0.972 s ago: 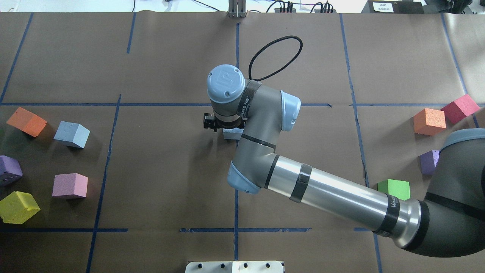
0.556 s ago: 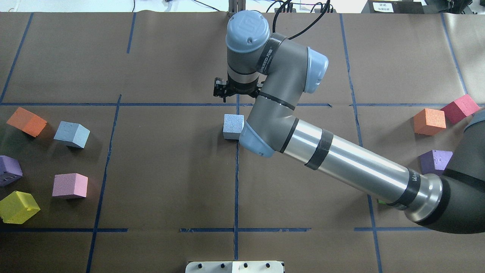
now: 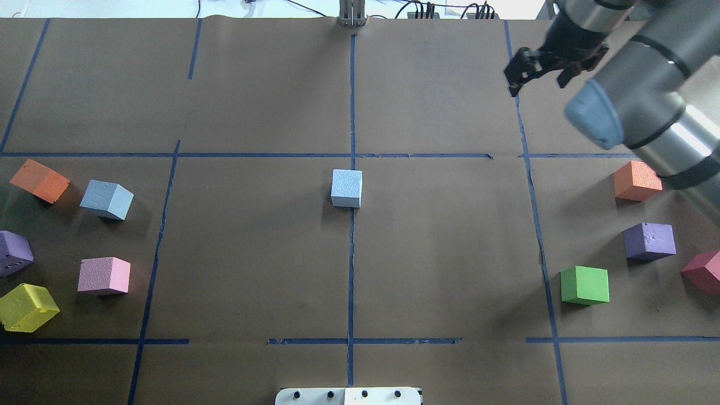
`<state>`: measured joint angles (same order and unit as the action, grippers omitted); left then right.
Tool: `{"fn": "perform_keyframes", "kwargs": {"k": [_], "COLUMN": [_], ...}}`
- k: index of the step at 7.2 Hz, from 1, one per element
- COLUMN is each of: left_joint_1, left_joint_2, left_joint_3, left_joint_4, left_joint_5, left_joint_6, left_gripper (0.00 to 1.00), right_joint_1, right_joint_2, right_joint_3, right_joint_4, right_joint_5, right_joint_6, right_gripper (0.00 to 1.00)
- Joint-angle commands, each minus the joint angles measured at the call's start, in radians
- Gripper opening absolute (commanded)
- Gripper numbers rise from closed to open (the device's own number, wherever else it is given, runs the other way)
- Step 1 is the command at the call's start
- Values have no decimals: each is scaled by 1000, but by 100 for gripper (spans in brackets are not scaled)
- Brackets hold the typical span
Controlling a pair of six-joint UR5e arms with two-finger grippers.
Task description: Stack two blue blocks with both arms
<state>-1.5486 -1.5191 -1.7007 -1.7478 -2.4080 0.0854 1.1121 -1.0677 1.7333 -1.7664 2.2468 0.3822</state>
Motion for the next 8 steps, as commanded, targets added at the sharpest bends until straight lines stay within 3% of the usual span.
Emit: {"fn": "perform_keyframes", "kwargs": {"k": [1,3,4,6,8], "left_joint_1": [51,134,218,380,557], "left_joint_2": [-38,-84,-99,-144,-144], "left_joint_3": [-10,-26,-43,-39,-17], "left_joint_4": [-22,-21,-22,-98,-232], "left_joint_5": [-6,0,-5,35,229], "left_joint_6": [-225,-299,-341,-488,-689], "left_gripper": [100,100,100,100,100], "right_joint_1": [234,407,472,489,489], "right_joint_2": [-321,-531,-623,-629,-627], "right_joint_3": [96,98,100,101,104], "right_joint_4": [2,5,7,7,7], "right_joint_5": [80,77,76,76,83], "right_joint_6": [-480,-832,-911,-904,-898], "right_gripper": [100,100,100,100,100]}}
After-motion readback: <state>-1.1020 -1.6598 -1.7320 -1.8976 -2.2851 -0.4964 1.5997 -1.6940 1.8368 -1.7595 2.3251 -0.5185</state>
